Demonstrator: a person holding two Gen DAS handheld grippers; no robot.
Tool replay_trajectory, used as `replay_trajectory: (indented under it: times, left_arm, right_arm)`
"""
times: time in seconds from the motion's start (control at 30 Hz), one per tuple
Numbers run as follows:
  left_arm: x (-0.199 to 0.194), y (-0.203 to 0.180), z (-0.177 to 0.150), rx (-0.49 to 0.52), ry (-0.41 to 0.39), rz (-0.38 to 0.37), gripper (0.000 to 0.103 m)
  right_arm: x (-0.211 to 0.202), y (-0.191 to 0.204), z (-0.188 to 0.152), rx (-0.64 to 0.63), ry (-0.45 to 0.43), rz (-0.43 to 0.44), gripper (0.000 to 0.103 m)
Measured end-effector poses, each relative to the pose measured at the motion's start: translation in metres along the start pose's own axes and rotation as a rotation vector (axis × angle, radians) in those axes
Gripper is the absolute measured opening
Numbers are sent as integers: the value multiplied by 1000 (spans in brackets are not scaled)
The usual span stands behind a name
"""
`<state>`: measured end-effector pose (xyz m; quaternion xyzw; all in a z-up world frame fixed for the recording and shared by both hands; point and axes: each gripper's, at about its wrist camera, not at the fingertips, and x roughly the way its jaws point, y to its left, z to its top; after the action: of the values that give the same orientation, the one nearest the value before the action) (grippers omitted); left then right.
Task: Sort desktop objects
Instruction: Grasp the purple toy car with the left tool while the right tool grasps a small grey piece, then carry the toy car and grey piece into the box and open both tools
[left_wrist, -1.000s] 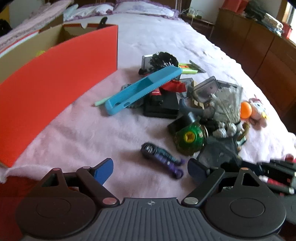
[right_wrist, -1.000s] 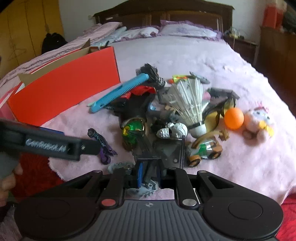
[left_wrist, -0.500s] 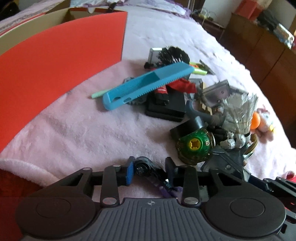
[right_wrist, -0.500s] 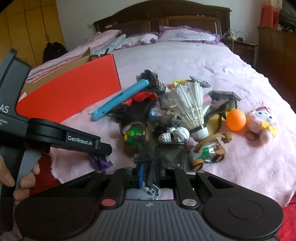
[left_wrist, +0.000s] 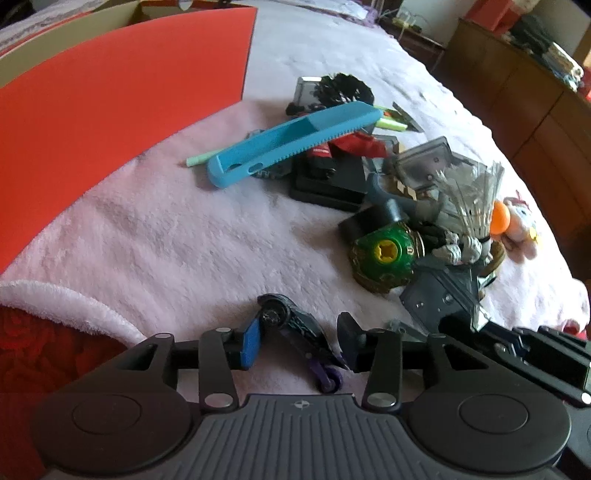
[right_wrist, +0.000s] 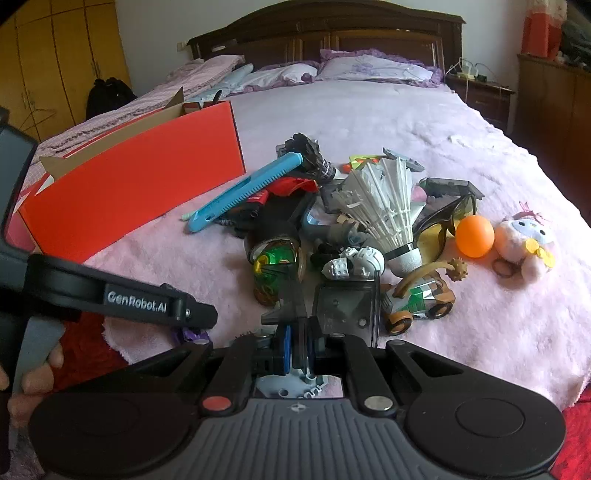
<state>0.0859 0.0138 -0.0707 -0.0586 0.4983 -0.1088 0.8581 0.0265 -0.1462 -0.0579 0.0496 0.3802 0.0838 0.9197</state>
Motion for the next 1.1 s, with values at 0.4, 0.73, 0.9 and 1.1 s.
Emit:
replay_trajectory:
  times: [0.4, 0.73, 0.9, 1.1]
  left_arm:
    - [-38, -4, 12, 59, -133, -15, 21]
    - [-73, 17, 35, 46, -216, 36, 21]
    - [-85, 35, 47, 6, -235, 71, 21]
    - [-105, 61, 74, -30, -284, 120, 21]
  right_arm:
    - [-18, -4, 10, 47, -65, 21, 10]
    - [-27, 25, 45, -16, -121, 96, 9]
    - [-18, 45, 70, -57, -131, 142, 9]
    - [-9, 78, 114, -137, -167, 201, 9]
